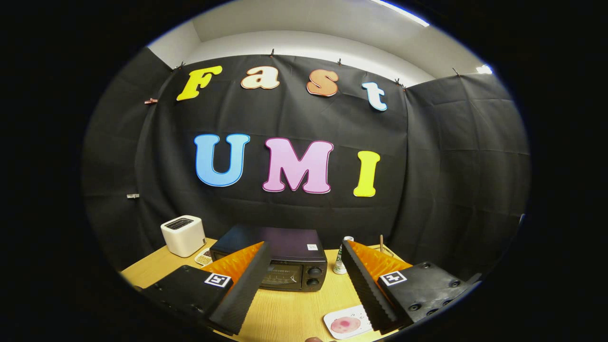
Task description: Open the toaster oven, put the food inside, and close the toaster oven door.
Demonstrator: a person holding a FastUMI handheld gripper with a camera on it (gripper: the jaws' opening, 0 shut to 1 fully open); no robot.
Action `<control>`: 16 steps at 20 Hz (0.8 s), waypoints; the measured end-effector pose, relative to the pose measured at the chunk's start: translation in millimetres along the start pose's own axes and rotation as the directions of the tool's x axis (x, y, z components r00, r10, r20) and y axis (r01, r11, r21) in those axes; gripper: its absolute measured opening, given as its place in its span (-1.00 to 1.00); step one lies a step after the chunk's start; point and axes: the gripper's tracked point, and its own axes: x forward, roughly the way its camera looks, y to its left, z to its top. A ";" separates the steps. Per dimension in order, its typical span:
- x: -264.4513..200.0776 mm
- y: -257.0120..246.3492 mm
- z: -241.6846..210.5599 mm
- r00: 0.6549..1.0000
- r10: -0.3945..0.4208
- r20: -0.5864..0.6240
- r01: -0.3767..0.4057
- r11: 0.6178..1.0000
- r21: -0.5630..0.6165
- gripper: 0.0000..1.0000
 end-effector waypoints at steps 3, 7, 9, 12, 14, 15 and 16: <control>6.7 4.0 -5.2 1.000 0.010 -0.011 -0.010 1.000 -0.005 0.95; 20.9 18.7 -13.3 0.999 0.031 -0.039 -0.031 1.000 -0.006 0.95; 29.5 30.1 -17.1 0.998 0.048 -0.050 -0.048 0.999 -0.006 0.95; 43.4 51.0 -28.3 0.994 0.075 -0.077 -0.075 0.997 -0.003 0.95; 57.1 67.2 -39.0 0.990 0.090 -0.109 -0.088 0.996 0.017 0.95; 65.3 74.9 -43.5 0.988 0.092 -0.121 -0.089 0.996 0.027 0.95; 73.1 81.9 -50.0 0.986 0.092 -0.136 -0.089 0.995 0.035 0.95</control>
